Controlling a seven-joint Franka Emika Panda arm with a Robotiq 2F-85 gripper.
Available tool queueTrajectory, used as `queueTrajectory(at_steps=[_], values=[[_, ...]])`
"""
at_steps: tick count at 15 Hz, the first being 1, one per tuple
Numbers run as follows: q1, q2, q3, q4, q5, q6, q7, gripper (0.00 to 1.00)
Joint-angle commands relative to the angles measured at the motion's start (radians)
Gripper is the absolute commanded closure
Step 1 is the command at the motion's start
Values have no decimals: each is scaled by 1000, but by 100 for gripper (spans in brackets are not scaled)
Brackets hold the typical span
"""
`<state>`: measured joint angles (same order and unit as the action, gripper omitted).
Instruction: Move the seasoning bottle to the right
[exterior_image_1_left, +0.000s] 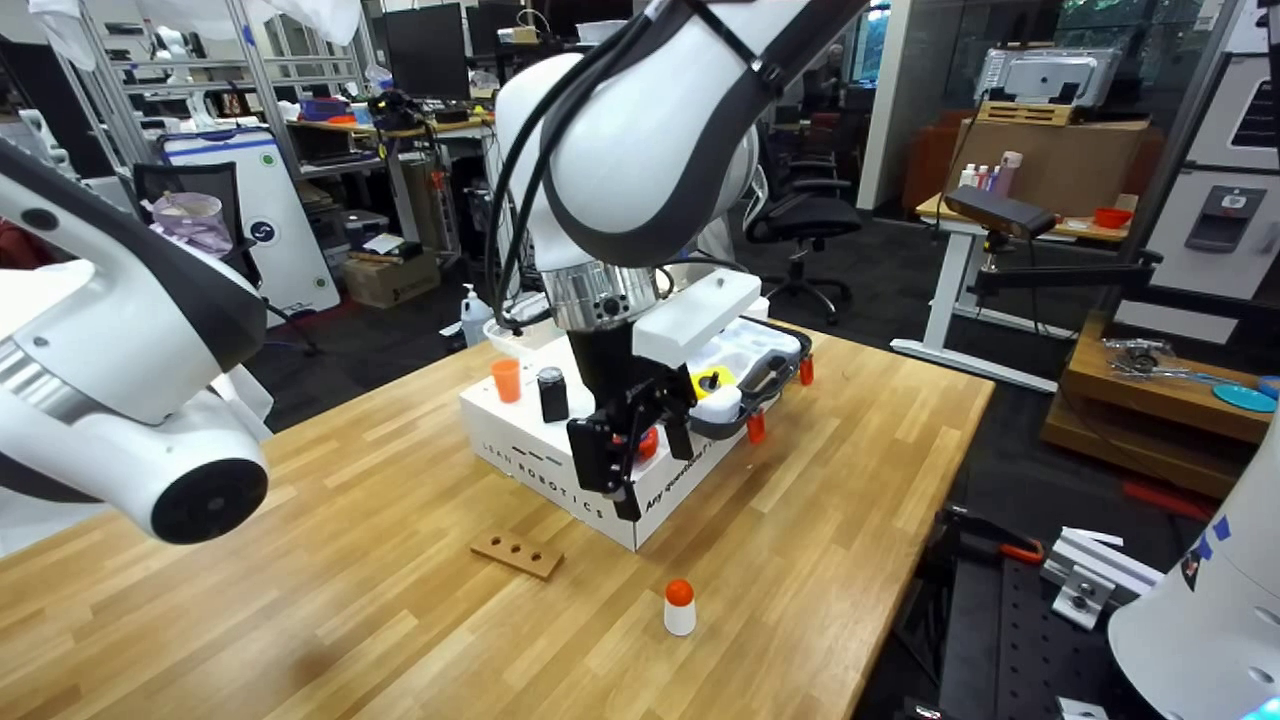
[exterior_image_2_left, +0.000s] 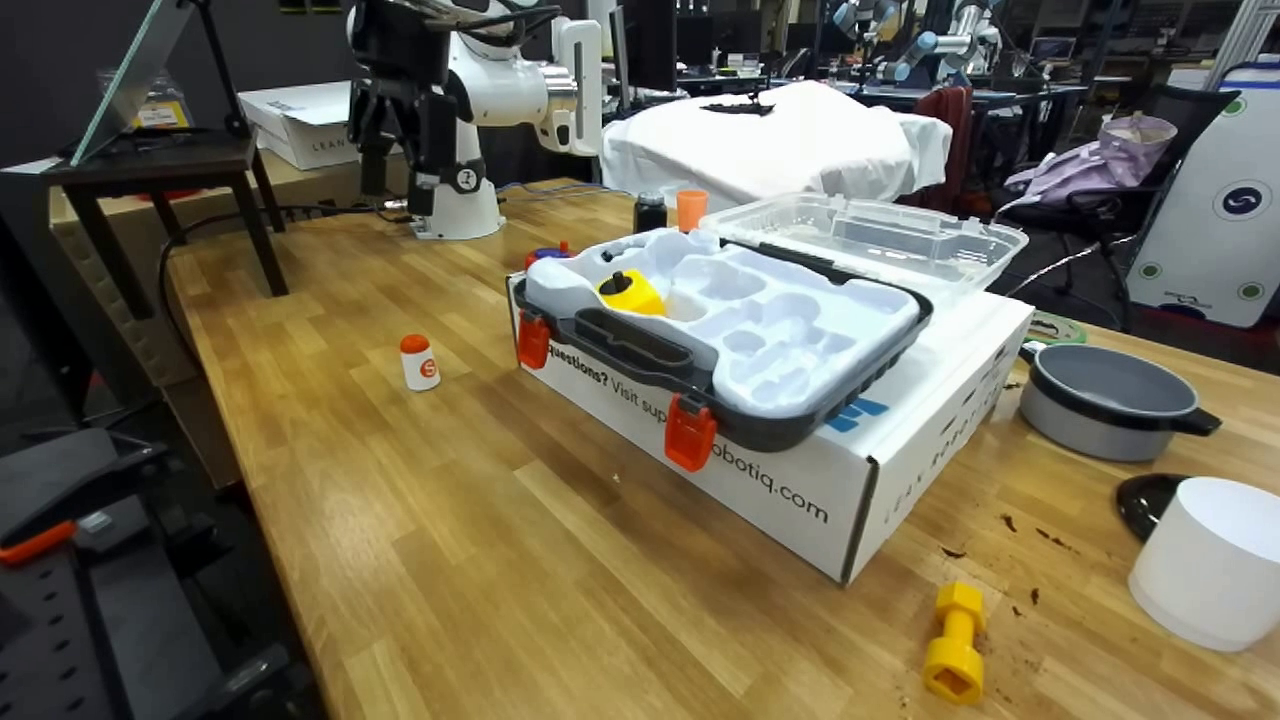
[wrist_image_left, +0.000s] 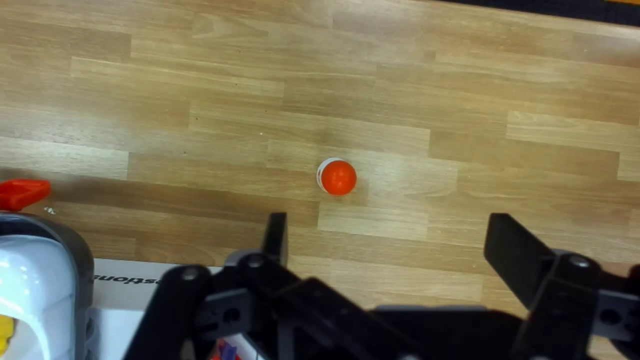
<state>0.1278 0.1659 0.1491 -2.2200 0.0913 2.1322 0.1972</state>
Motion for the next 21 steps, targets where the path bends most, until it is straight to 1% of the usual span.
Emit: queueTrajectory(at_steps=[1, 4, 10, 12, 13, 21], values=[[0, 28, -7, 0, 41, 12, -35, 0], [-3, 89, -6, 5, 71, 20, -59, 0], [-4, 208, -11, 20, 81, 98, -57, 0], [-8, 240, -10, 27, 97, 107, -60, 0], [6, 221, -17, 13, 71, 98, -38, 0], [7, 232, -17, 17, 73, 99, -38, 0]])
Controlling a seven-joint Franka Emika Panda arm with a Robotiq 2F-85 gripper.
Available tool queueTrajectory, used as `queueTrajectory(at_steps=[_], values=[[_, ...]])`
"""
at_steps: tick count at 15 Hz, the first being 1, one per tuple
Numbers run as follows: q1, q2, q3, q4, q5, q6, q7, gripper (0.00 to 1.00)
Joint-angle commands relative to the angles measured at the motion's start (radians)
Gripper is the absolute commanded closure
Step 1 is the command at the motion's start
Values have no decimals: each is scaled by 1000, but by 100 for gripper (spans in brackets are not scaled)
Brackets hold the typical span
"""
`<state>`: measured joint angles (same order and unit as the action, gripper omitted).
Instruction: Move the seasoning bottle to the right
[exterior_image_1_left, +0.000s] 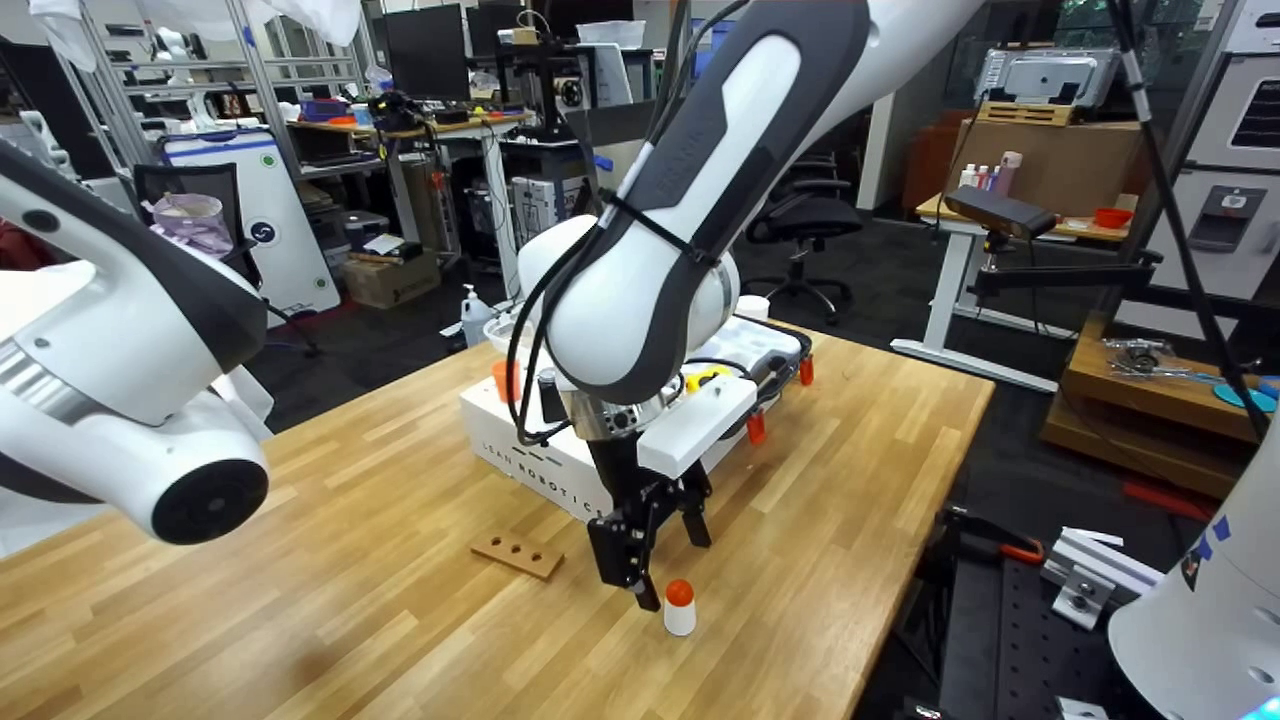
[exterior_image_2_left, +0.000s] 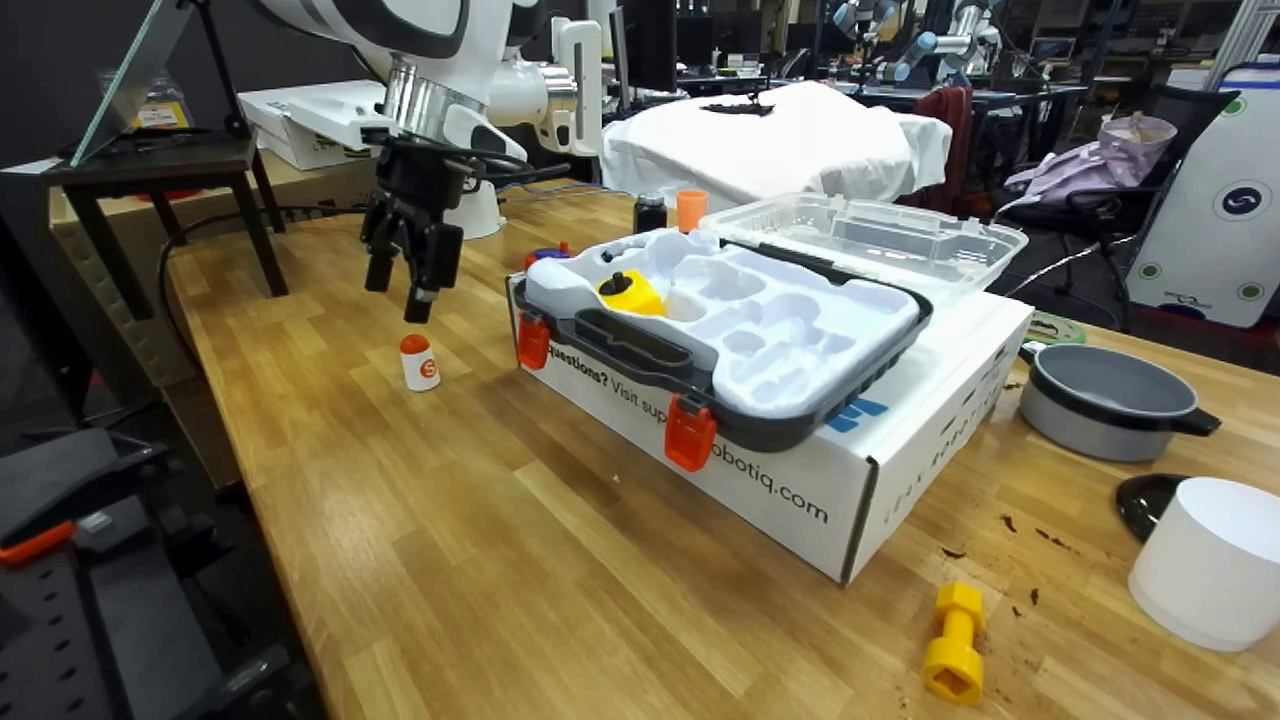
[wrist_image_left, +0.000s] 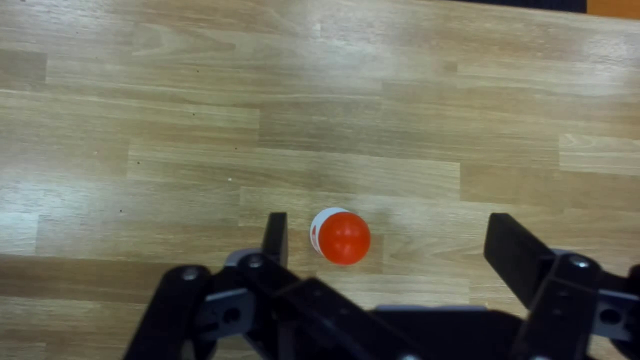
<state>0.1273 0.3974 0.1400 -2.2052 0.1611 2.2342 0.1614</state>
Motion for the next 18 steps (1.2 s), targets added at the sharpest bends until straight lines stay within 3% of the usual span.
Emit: queueTrajectory(at_steps=[1, 8, 18], values=[[8, 0, -8, 2, 3, -3, -3, 0], [-12, 79, -27, 38, 28, 122, -8, 0], [-10, 166, -27, 57, 26, 136, -6, 0]])
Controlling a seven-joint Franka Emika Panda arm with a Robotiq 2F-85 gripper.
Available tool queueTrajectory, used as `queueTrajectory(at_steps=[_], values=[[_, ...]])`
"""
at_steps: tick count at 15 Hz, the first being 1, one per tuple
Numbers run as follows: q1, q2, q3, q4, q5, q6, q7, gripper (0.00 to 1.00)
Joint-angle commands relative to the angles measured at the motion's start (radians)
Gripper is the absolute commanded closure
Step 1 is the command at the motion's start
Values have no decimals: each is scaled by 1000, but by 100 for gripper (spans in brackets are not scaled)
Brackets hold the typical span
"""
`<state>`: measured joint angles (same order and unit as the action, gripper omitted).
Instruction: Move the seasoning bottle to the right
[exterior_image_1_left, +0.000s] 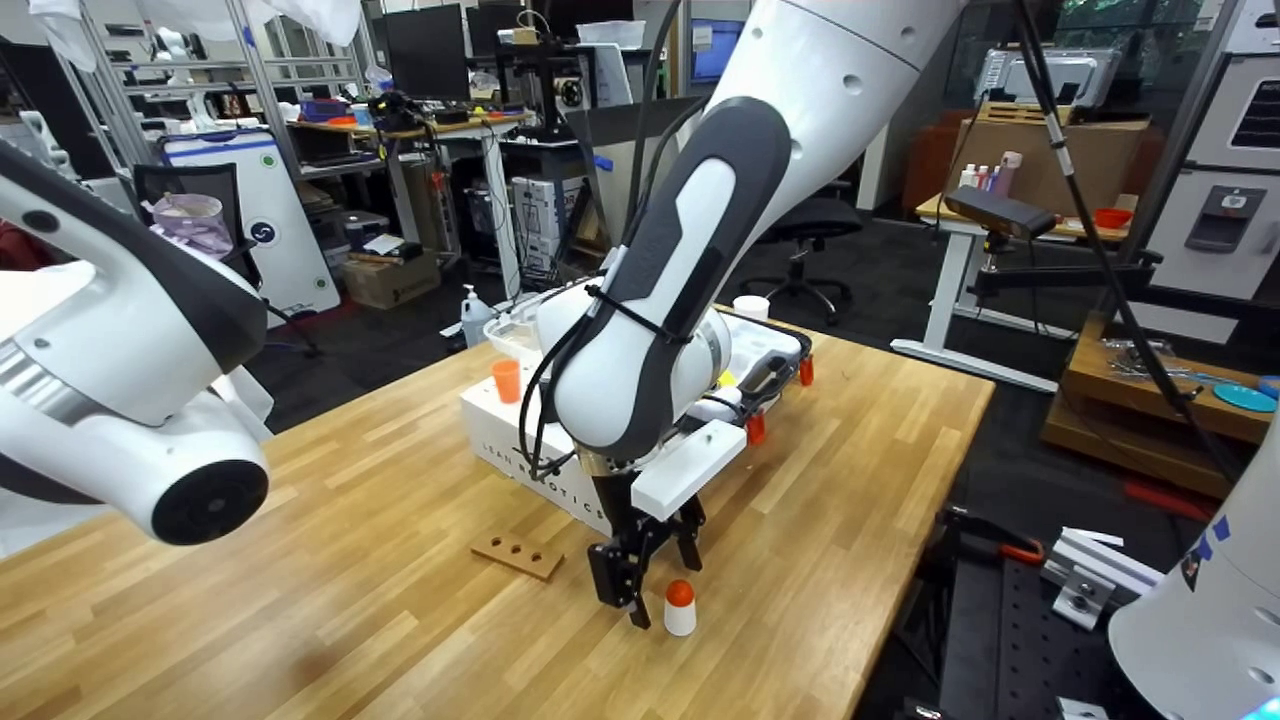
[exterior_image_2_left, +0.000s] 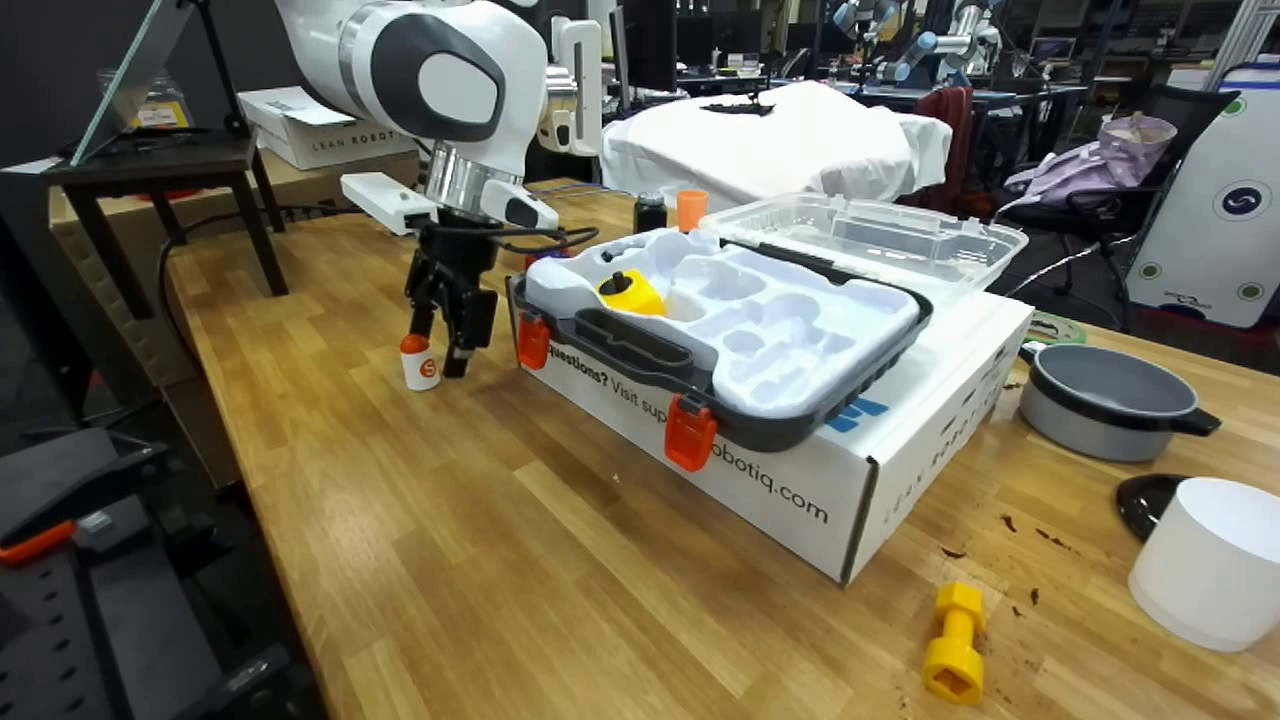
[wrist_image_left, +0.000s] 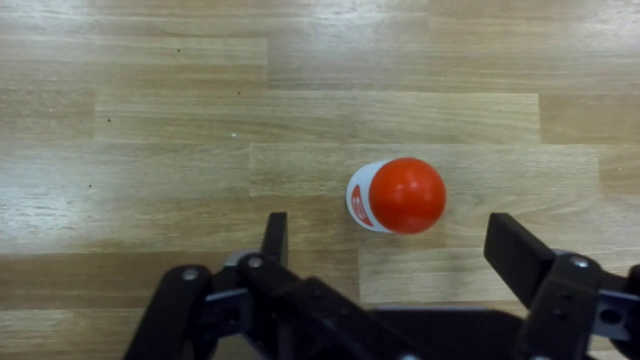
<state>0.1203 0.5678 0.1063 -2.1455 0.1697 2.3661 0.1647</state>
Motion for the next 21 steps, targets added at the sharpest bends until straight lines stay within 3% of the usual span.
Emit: queueTrajectory(at_steps=[1, 10, 11, 12, 14, 21], values=[[-4, -8, 9, -7, 20, 7, -11, 0], [-11, -13, 15, -43, 44, 12, -15, 0], [-13, -11, 17, -40, 48, 9, -18, 4], [-14, -11, 19, -38, 53, 9, -20, 25], [-14, -9, 20, -36, 61, 9, -20, 31], [-13, -11, 19, -36, 69, 5, -18, 81]])
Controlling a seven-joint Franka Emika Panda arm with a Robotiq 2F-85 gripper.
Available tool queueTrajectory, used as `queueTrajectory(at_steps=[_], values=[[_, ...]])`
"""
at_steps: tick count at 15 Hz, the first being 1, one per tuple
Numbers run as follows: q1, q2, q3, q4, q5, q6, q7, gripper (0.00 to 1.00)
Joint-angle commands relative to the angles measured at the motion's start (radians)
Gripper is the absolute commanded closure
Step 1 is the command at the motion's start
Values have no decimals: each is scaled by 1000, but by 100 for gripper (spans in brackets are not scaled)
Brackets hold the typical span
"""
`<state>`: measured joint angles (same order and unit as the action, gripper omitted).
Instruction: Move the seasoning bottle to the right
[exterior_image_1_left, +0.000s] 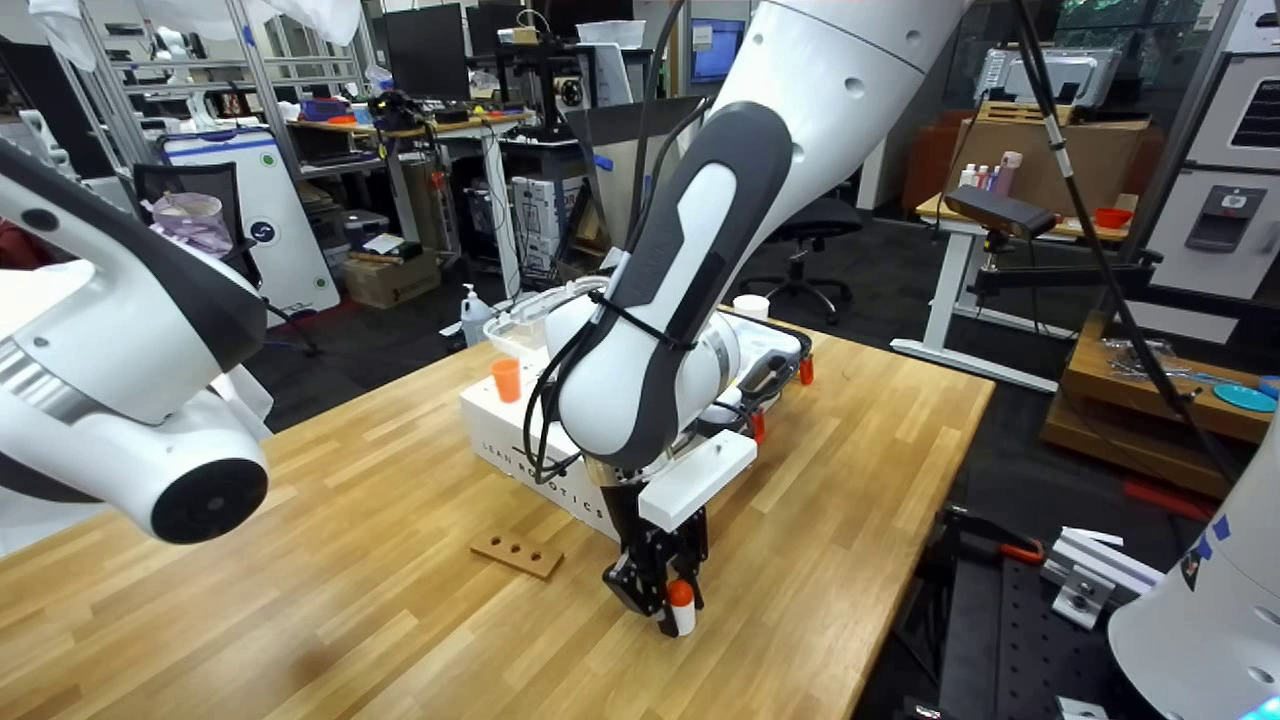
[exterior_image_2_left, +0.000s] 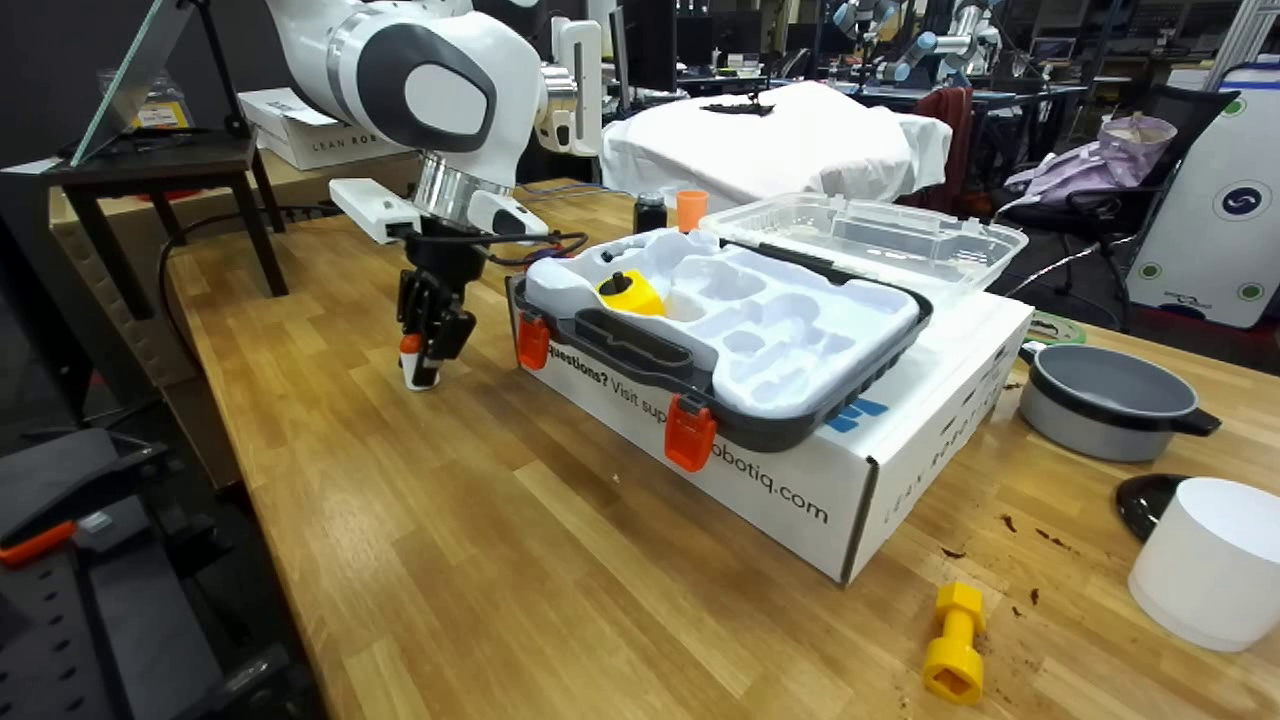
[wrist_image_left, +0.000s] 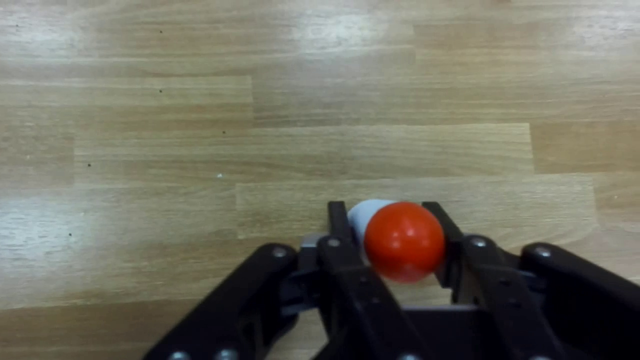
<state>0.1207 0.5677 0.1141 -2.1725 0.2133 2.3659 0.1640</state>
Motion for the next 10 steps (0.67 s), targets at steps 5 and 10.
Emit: queueTrajectory(at_steps=[5, 10], values=[[-4, -51, 1, -42, 15, 16, 0, 88], [5, -157, -14, -119, -14, 22, 9, 88]])
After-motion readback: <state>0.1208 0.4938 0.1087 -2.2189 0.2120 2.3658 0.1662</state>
